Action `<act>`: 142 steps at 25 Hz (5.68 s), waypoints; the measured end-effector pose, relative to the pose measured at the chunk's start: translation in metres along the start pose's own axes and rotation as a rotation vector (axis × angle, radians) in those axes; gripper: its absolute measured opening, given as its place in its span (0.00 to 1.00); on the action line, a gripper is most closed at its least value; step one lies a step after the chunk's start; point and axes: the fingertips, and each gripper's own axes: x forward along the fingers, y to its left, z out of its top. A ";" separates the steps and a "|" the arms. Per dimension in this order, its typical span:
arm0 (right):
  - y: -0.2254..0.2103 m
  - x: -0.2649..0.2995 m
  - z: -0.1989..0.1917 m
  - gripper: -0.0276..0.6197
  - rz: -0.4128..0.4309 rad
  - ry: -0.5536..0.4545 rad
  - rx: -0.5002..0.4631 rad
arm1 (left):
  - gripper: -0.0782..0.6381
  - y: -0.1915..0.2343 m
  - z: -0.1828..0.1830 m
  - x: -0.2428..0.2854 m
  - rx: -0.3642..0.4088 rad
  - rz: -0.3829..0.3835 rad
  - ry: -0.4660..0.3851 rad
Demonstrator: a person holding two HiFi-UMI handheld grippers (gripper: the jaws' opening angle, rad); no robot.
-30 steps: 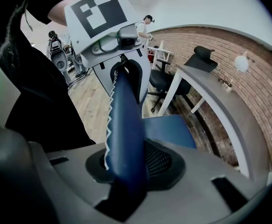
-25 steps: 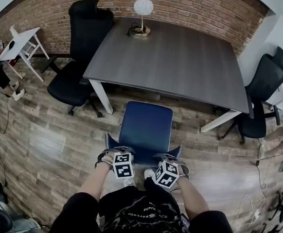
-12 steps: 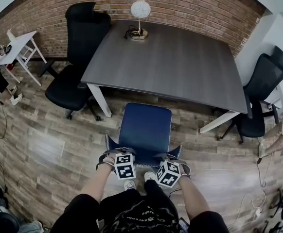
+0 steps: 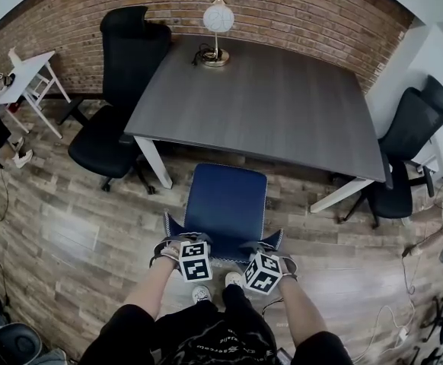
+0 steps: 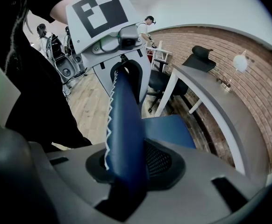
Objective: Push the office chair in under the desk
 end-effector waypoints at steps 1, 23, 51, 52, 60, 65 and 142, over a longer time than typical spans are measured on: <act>-0.001 0.000 0.000 0.20 0.000 0.000 0.000 | 0.29 0.001 0.000 0.000 0.000 0.000 0.001; -0.032 0.003 -0.002 0.20 -0.008 -0.006 -0.011 | 0.29 0.031 0.008 0.006 -0.013 0.010 0.007; -0.073 0.008 0.000 0.20 0.008 -0.009 -0.022 | 0.30 0.071 0.015 0.010 -0.045 0.006 0.017; -0.074 0.008 0.001 0.20 0.010 -0.010 -0.022 | 0.30 0.072 0.015 0.011 -0.047 0.006 0.018; -0.082 0.011 0.003 0.20 0.009 -0.012 -0.024 | 0.30 0.080 0.012 0.012 -0.053 0.005 0.029; -0.088 0.012 0.002 0.20 0.015 -0.011 -0.025 | 0.30 0.087 0.012 0.016 -0.059 0.006 0.039; -0.179 0.029 0.023 0.20 -0.008 -0.017 -0.005 | 0.31 0.183 0.018 0.017 -0.022 0.014 0.011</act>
